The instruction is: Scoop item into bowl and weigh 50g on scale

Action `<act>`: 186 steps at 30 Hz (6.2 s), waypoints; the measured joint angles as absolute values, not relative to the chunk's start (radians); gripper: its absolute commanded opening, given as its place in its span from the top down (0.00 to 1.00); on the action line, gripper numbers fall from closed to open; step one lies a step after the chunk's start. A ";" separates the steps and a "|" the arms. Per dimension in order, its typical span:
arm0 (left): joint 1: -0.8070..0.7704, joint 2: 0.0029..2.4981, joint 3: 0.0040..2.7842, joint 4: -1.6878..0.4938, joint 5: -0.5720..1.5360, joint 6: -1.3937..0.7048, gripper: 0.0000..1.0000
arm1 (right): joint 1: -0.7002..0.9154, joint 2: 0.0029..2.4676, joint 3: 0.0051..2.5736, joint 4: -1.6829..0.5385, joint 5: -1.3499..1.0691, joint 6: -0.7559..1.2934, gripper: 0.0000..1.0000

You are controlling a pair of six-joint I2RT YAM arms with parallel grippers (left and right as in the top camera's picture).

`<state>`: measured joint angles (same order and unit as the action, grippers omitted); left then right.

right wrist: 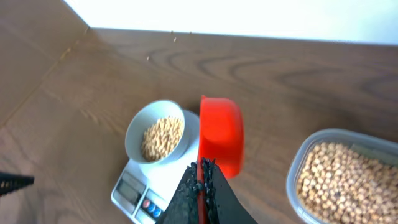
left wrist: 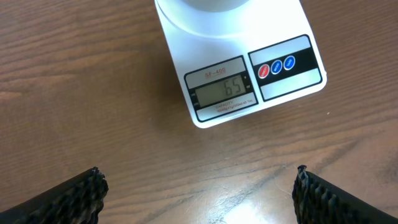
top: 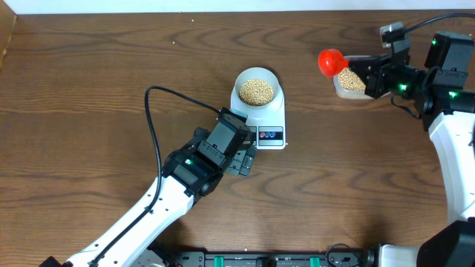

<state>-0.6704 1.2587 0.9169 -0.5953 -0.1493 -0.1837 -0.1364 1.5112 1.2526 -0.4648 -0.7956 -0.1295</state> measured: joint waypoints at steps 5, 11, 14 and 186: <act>-0.670 1.259 0.917 -0.595 -0.149 -0.184 0.02 | -0.137 1.511 1.252 -0.386 -0.750 -0.049 0.99; -0.670 1.259 0.917 -0.595 -0.149 -0.184 0.02 | -0.137 1.511 1.252 -0.379 -0.681 -0.023 0.99; -0.670 1.259 0.917 -0.595 -0.149 -0.184 0.02 | -0.139 1.511 1.252 -0.362 -0.637 -0.017 0.99; -0.670 1.259 0.917 -0.595 -0.157 -0.184 0.02 | -0.253 1.756 1.488 -0.635 -1.114 0.151 0.99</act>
<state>-0.6704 1.2587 0.9169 -0.5945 -0.1566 -0.1837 -0.2531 1.7557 1.4876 -0.6350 -1.1145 0.1509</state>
